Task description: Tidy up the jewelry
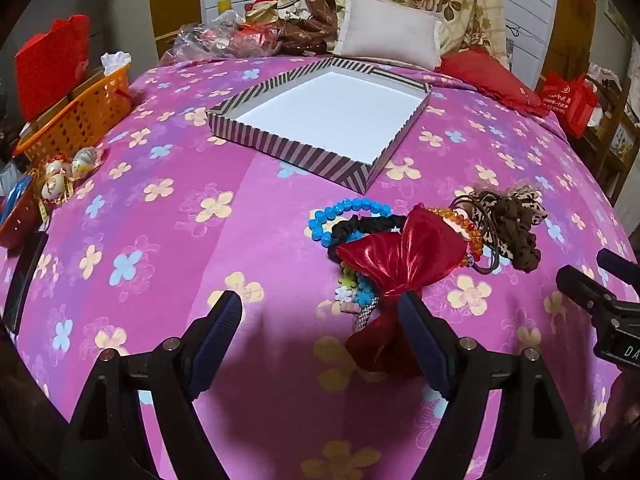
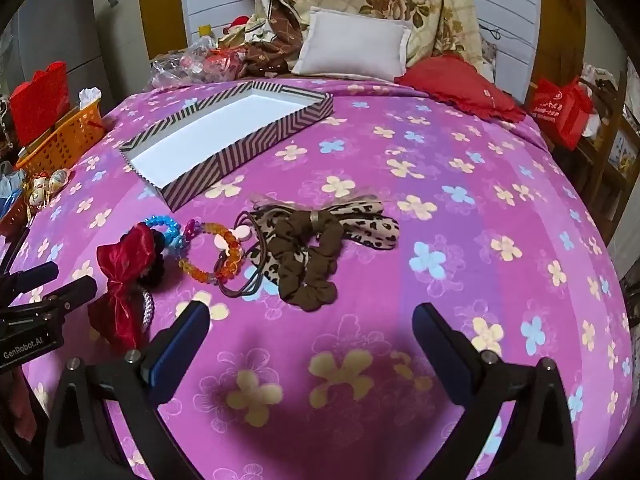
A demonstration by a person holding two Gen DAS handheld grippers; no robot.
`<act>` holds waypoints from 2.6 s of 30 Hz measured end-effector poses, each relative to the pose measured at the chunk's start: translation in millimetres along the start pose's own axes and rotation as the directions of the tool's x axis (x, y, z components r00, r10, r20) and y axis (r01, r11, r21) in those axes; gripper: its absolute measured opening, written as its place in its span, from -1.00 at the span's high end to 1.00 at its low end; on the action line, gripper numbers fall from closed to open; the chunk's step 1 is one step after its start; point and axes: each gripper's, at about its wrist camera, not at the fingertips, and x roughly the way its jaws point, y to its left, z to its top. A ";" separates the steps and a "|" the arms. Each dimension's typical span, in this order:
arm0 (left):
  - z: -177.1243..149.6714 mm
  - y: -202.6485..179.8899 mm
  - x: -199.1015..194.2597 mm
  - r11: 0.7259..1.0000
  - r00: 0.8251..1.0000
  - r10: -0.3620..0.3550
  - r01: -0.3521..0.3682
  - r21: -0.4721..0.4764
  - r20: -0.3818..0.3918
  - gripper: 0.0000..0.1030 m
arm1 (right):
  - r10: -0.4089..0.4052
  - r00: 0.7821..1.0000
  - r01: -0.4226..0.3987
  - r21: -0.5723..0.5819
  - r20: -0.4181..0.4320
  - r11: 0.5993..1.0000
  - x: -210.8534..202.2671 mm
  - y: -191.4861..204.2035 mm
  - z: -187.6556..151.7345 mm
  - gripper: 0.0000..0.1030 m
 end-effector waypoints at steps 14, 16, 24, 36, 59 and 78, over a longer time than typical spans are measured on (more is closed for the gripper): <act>-1.5 -0.5 -3.1 1.000 1.000 0.004 -0.004 -0.001 0.012 -0.23 | -0.008 1.000 0.008 -0.022 0.007 1.000 -1.8 5.8 1.3 -0.99; -2.0 -1.6 -2.9 1.000 1.000 -0.001 0.001 -0.004 0.006 -0.23 | -0.003 1.000 0.003 -0.028 0.002 1.000 -1.3 6.9 1.0 -0.99; -3.5 -2.0 -0.6 1.000 1.000 0.008 -0.008 0.001 0.020 -0.23 | 0.017 1.000 -0.016 -0.034 0.008 0.999 -3.7 12.3 -0.4 -0.99; -5.0 0.1 -4.0 1.000 1.000 -0.009 0.009 -0.028 0.021 -0.23 | 0.018 1.000 -0.017 -0.037 0.008 0.999 -5.6 15.0 1.4 -0.99; -5.8 -1.2 -3.4 0.999 0.999 0.036 -0.036 0.001 -0.026 -0.23 | 0.026 1.000 -0.026 -0.031 0.005 0.999 -3.4 13.4 0.4 -0.99; -8.9 -7.4 -4.0 0.992 0.991 -0.123 0.124 0.021 -0.051 -0.22 | 0.007 1.000 -0.007 -0.018 0.011 1.000 -2.0 -8.3 0.8 -0.83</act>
